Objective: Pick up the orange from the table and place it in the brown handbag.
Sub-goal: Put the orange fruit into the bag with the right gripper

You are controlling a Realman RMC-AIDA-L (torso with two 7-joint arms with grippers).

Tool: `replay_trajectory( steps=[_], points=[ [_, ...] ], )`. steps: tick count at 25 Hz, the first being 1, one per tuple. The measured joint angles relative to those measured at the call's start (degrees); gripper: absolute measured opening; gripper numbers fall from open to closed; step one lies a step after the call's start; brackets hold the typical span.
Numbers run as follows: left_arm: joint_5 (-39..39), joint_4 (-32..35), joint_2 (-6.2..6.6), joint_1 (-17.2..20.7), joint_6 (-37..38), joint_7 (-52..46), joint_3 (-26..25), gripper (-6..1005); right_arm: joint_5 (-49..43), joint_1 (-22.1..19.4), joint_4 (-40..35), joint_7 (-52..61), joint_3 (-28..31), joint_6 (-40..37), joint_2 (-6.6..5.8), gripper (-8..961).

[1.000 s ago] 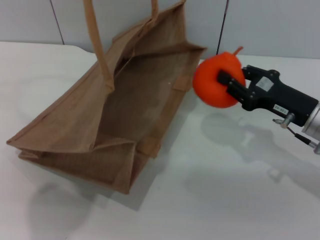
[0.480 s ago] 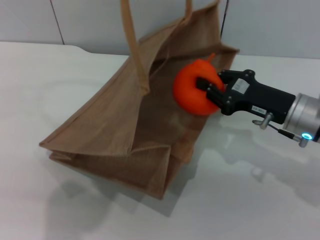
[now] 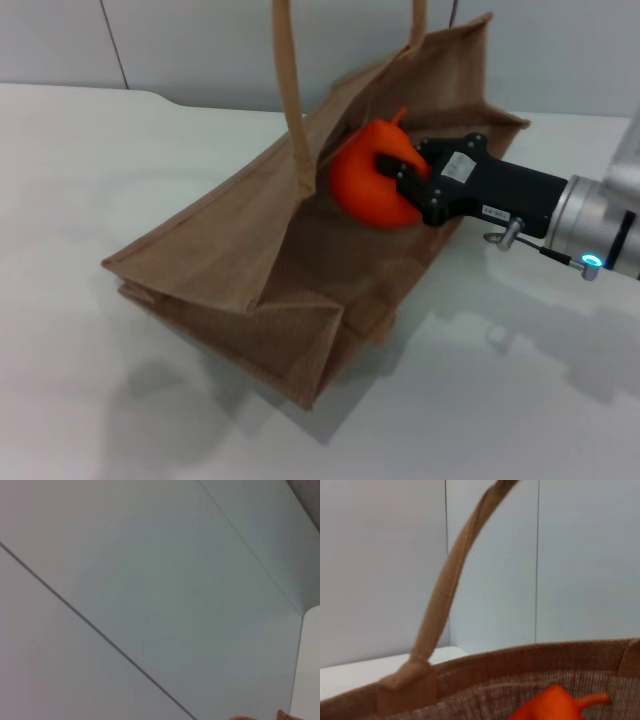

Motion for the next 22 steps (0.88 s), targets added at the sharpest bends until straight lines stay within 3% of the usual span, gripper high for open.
replay_trajectory(
  steps=[8,16,22],
  points=[
    [-0.6,0.2,0.0,-0.2,0.6,0.0,1.3,224,0.1,1.1,-0.3,-1.4,-0.1,-3.5,0.25,101],
    [-0.7,0.4,0.0,0.1,0.7,0.0,1.4,229,1.4,2.0,-0.4,2.4,0.0,-8.5,0.41,217],
    [-0.9,0.4,0.0,0.3,1.5,0.0,1.4,233,1.3,2.1,-0.5,3.3,-0.2,-8.7,0.39,467]
  ],
)
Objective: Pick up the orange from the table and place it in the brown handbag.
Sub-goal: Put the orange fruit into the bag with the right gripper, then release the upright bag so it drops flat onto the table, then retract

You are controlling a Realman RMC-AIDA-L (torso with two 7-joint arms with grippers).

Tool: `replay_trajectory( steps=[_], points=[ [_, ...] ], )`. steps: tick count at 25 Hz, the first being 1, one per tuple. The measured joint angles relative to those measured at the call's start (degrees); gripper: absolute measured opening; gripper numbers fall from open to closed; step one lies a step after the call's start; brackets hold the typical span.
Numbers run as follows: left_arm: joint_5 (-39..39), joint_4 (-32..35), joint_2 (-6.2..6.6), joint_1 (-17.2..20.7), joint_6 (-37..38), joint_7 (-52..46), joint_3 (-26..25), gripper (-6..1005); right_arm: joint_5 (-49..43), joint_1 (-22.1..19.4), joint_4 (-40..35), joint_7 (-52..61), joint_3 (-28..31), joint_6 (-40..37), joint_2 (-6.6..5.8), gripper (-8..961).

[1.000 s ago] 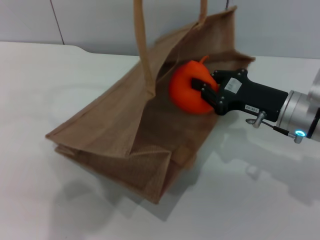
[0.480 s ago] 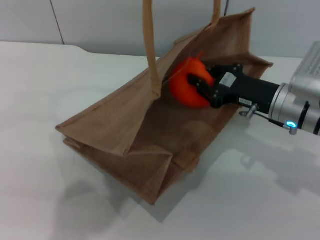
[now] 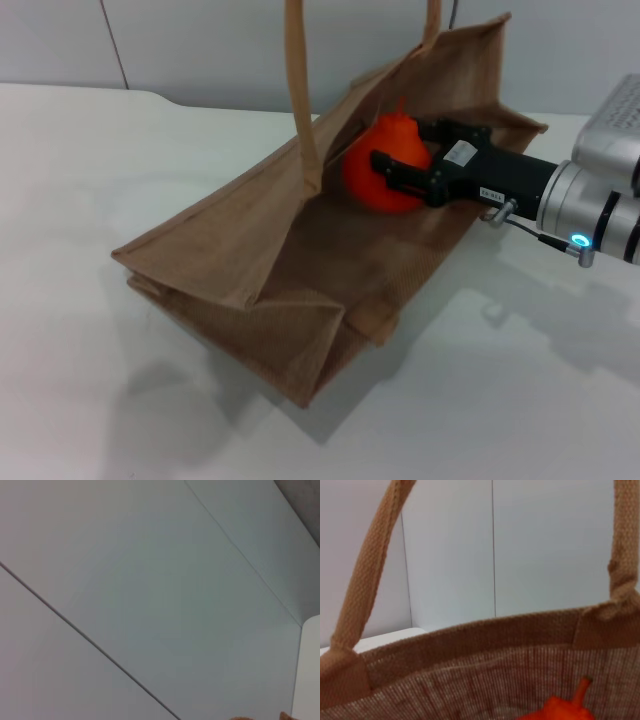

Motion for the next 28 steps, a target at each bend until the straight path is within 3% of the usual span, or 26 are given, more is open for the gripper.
replay_trajectory(
  steps=[5,11,20,28],
  points=[
    [0.0,0.0,0.0,0.1,0.0,0.0,0.0,236,0.1,-0.1,0.0,0.2,0.0,-0.3,-0.01,709],
    [-0.1,0.0,0.0,0.1,0.0,0.0,-0.1,239,0.1,0.0,-0.1,0.2,0.1,-1.0,-0.01,897],
    [0.1,-0.3,0.0,4.9,4.0,-0.1,-0.7,245,-0.2,-2.4,0.1,1.8,0.5,-4.2,-0.45,894],
    [-0.1,-0.4,0.0,7.0,6.8,-0.1,-0.7,250,0.2,-6.6,0.6,3.0,5.2,-4.6,-3.2,894]
  ],
)
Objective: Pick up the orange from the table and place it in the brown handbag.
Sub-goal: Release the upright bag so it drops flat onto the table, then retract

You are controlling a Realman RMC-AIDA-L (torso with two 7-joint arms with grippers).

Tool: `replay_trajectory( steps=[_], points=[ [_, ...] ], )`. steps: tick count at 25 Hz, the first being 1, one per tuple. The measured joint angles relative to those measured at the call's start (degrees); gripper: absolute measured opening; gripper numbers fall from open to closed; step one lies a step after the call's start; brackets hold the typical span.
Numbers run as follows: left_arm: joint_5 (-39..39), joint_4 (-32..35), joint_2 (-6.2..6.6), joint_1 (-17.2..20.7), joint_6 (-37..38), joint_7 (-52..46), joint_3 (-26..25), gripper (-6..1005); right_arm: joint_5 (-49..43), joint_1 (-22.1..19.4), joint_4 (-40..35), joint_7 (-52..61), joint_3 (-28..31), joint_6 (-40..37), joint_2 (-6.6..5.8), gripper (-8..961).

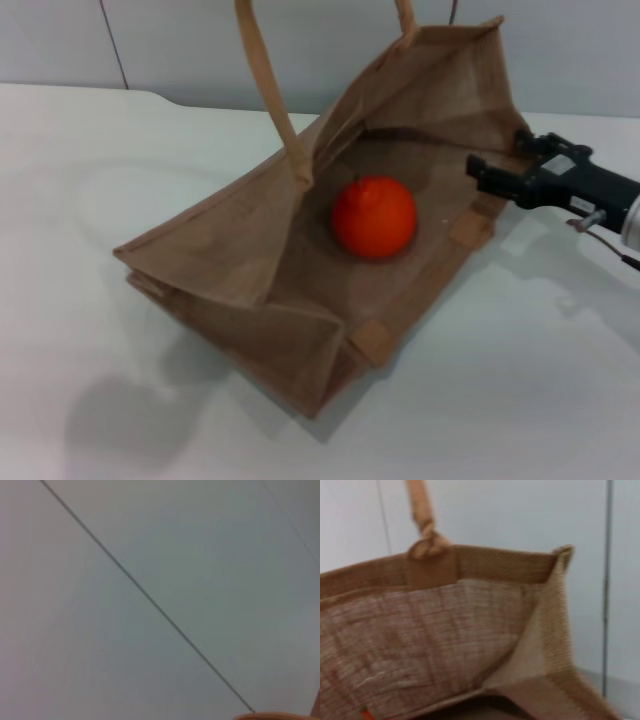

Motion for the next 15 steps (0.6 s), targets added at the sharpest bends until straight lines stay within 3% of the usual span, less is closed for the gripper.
replay_trajectory(
  steps=[7,15],
  points=[
    [-2.2,-2.0,-0.2,1.3,4.9,-2.1,0.4,254,0.0,-1.4,0.0,1.0,2.4,0.6,-1.19,894],
    [-5.7,-4.3,-0.09,1.5,5.6,-2.8,0.0,603,0.0,-1.9,0.1,1.0,3.9,0.7,-1.8,894]
  ],
)
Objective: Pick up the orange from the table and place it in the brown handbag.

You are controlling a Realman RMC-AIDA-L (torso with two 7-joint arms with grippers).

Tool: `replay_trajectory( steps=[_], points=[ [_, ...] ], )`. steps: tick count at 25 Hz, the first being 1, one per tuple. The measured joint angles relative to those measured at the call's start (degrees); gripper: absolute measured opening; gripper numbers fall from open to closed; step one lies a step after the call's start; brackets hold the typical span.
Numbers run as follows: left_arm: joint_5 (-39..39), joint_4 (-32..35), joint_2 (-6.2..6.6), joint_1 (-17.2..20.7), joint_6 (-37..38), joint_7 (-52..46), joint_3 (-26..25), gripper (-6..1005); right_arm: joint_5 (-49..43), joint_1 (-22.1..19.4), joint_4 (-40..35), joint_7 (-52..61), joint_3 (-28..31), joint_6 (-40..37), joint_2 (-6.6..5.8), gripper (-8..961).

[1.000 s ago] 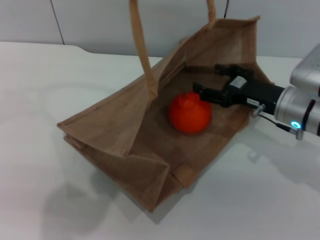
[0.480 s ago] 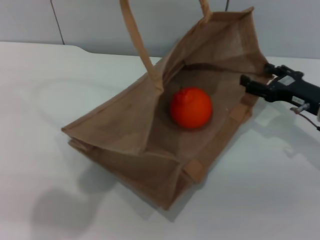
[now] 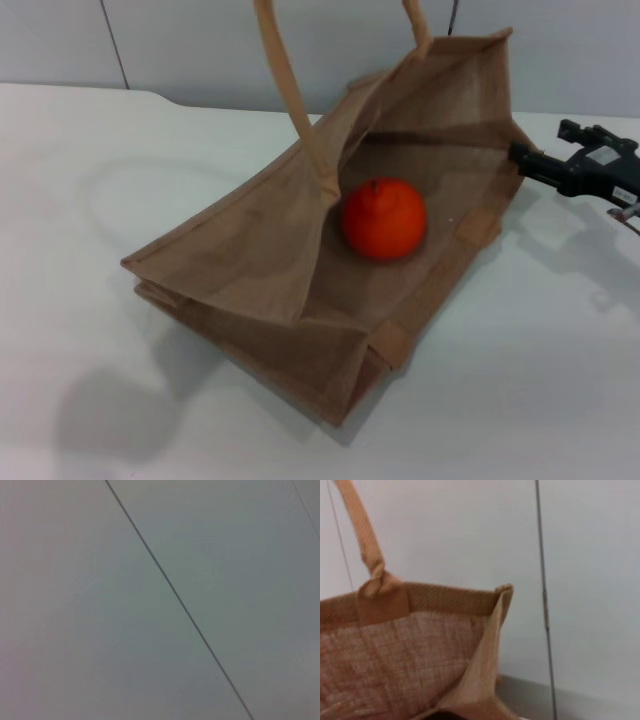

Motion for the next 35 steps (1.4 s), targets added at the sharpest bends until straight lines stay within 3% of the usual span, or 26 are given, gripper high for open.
replay_trajectory(
  steps=[3,8,11,23,32,35],
  points=[
    [-2.2,-0.9,0.04,0.0,-0.1,-0.1,0.2,717,0.0,-0.8,0.3,0.0,1.3,0.5,-0.39,894],
    [-5.0,-2.3,0.07,-0.2,-0.9,0.5,0.8,813,0.0,-1.6,0.5,0.0,3.6,2.3,-0.95,894],
    [-10.9,-6.5,0.36,-0.7,-2.0,2.4,0.2,870,0.0,-1.9,0.5,0.0,3.8,2.4,-1.0,894],
    [-23.9,-14.3,0.0,-1.7,-5.9,13.6,-0.1,876,0.0,-2.0,0.5,0.0,3.9,2.4,-0.99,894],
    [-25.5,-17.5,-0.16,1.4,2.2,17.0,-0.5,871,0.0,-3.3,0.6,-3.1,7.7,2.9,-0.48,894],
    [-29.9,-20.5,-0.21,3.1,5.4,21.8,-1.8,870,0.0,-4.9,0.6,-7.3,12.3,3.7,0.52,894]
  ],
)
